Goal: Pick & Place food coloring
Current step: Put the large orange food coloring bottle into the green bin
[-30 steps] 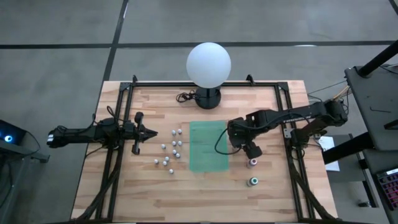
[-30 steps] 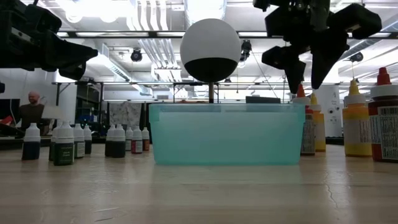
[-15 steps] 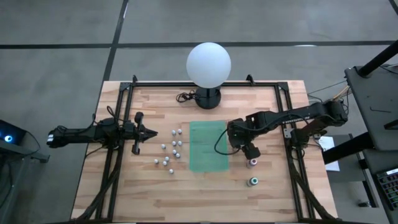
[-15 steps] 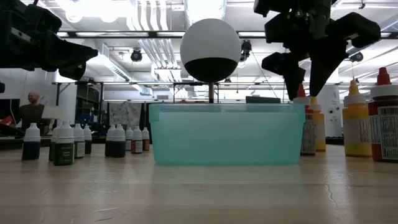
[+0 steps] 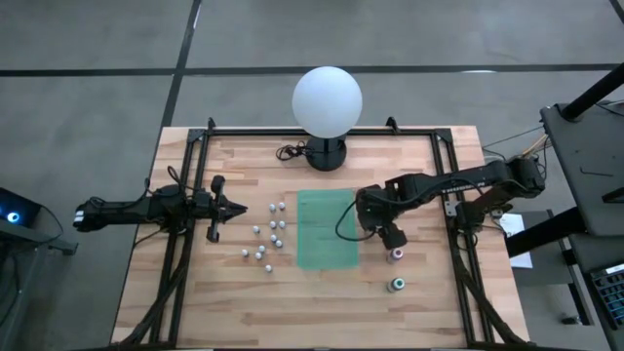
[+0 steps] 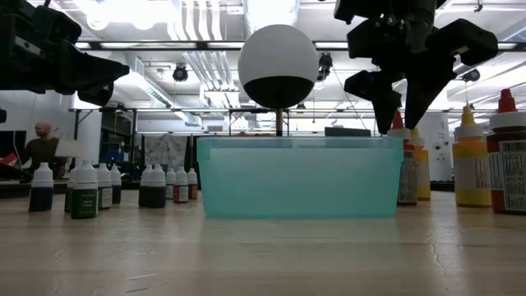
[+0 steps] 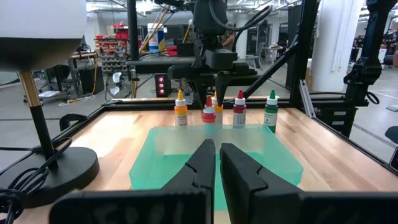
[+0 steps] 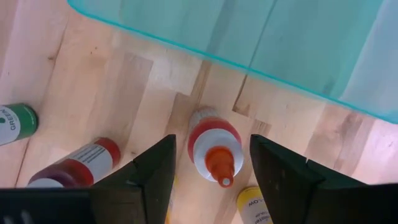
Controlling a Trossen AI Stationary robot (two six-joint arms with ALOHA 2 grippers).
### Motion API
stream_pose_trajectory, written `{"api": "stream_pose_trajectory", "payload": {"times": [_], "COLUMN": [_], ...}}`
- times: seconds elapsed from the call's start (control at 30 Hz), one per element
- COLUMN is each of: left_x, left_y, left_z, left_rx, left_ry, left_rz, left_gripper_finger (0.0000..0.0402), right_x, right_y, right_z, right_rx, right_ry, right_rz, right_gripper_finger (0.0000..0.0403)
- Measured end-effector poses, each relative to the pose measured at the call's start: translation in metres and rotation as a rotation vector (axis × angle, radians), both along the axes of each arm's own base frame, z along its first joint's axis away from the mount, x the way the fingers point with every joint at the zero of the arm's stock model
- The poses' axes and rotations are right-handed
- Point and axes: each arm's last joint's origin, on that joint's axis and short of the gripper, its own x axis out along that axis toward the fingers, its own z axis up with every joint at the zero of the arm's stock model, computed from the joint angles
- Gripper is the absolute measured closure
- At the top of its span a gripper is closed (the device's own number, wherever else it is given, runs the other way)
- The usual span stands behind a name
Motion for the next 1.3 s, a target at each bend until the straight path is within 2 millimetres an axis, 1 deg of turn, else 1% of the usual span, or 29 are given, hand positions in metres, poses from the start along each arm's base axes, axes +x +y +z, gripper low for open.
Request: {"api": "stream_pose_trajectory", "payload": {"times": [0.23,0.63,0.9,1.0,1.3], "left_x": [0.000,0.000,0.000,0.000,0.000], "left_y": [0.000,0.000,0.000,0.000,0.000], "left_z": [0.000,0.000,0.000,0.000,0.000], "left_rx": [0.000,0.000,0.000,0.000,0.000], "left_ry": [0.000,0.000,0.000,0.000,0.000], "left_rz": [0.000,0.000,0.000,0.000,0.000], "left_gripper_finger": [0.0401,0.0401,0.0401,0.0401,0.0401], "right_x": [0.000,-0.003,-0.004,-0.004,-0.004], "right_y": [-0.002,-0.002,-0.002,-0.002,-0.002], "right_z": [-0.001,-0.010,-0.011,-0.011,-0.011], "right_rx": [0.001,0.001,0.000,0.000,0.000], "right_ry": [-0.003,0.014,0.016,0.016,0.016], "right_rz": [-0.007,-0.011,-0.008,-0.009,-0.011], "right_gripper_finger": [0.0206,0.0206,0.0210,0.0224,0.0292]}}
